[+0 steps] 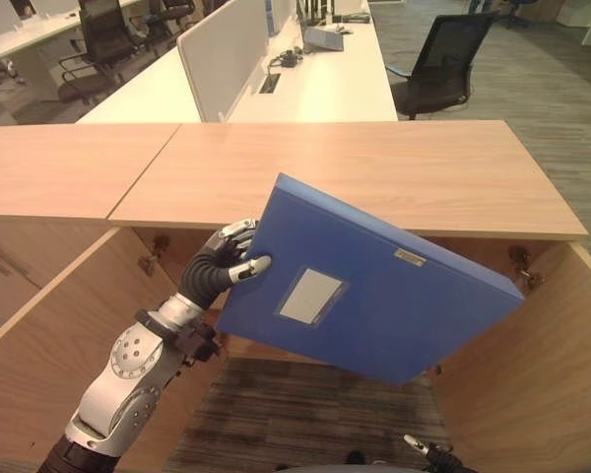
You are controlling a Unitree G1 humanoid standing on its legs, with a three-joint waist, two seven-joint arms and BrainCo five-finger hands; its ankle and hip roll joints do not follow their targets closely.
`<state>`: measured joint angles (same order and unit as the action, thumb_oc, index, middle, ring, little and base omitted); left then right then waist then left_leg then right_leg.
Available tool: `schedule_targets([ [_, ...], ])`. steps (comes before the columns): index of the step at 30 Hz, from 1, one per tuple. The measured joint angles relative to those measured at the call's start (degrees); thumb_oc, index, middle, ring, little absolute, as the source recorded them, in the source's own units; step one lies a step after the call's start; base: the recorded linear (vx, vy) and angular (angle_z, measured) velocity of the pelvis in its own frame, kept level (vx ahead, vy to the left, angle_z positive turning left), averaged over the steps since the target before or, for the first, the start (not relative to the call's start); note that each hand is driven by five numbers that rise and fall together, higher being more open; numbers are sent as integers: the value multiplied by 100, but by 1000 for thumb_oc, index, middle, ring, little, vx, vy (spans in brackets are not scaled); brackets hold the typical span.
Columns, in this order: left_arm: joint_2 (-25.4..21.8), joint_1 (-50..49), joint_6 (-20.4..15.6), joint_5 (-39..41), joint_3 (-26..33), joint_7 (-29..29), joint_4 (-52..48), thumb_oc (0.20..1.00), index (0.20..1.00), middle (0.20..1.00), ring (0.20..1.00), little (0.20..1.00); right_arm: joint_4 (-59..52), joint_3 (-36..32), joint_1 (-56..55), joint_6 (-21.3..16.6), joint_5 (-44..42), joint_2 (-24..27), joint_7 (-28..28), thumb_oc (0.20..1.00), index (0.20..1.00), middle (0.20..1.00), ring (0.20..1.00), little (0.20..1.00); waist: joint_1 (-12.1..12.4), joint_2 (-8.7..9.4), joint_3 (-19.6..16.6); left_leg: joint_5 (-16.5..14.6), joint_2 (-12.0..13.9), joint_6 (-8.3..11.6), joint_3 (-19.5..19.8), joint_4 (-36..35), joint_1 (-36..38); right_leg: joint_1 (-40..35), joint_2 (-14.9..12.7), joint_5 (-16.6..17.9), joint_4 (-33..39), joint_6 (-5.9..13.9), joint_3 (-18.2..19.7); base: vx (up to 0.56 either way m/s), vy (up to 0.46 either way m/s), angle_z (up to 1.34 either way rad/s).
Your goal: Put the empty folder in the office cabinet
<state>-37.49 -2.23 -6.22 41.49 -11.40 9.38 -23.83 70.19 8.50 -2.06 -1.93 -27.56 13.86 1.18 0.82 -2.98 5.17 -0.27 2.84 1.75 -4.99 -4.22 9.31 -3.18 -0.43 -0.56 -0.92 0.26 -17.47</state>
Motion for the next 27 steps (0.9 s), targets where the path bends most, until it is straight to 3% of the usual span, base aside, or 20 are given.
schedule_targets([
  [4, 37, -91, 123, 18, 10, -44, 134, 200, 200, 200, 200, 200, -4, -1, -72, 2, 1, 5, -2, 1000, 1000, 1000, 1000, 1000, -2, -9, -40, 2, 1, 1, 5, 1, 1, -1, 0, 1, -5, 0, 0, 0, 0, 0],
  [6, -145, -438, 167, -706, 15, -33, 463, 200, 200, 200, 200, 200, -22, 1, -124, 15, 7, 39, -4, 1000, 1000, 1000, 1000, 1000, -1, -58, -80, 1, 2, 2, 7, -6, 2, -2, 1, 1, 3, 0, -2, 0, 0, 0],
  [14, -90, -1251, 577, -2910, 27, 129, 1980, 200, 200, 200, 200, 200, -474, -1, -119, 131, 178, 74, -18, 1000, 1000, 1000, 1000, 1000, 44, -53, -77, 1, 9, 1, 27, -9, -11, 9, 5, 0, 29, -1, -19, 0, 0, 0],
  [19, 251, -1357, 574, -3886, 250, 18, 2404, 200, 200, 200, 200, 200, -1063, -5, -153, 152, 237, 97, -109, 1000, 1000, 1000, 1000, 1000, 146, 3, -43, 0, 8, -1, 41, -11, -49, 44, 2, -1, 18, -1, -30, 0, 0, 0],
  [21, 503, -1402, 560, -4552, 422, -35, 2502, 200, 200, 200, 200, 200, -1768, -18, -272, 220, 430, 198, -195, 1000, 1000, 1000, 1000, 1000, 147, 12, -17, 1, 4, -1, 48, -18, -62, 55, -1, -1, 3, 0, -37, 0, 0, 0],
  [27, 795, -1397, 586, -4974, 569, -337, 2390, 200, 200, 200, 200, 200, -2849, -51, -391, 248, 1187, 613, -486, 1000, 1000, 1000, 1000, 1000, 138, 28, 20, 2, 2, -1, 55, -31, -65, 50, 7, 8, 84, 9, -51, 0, 0, 0],
])
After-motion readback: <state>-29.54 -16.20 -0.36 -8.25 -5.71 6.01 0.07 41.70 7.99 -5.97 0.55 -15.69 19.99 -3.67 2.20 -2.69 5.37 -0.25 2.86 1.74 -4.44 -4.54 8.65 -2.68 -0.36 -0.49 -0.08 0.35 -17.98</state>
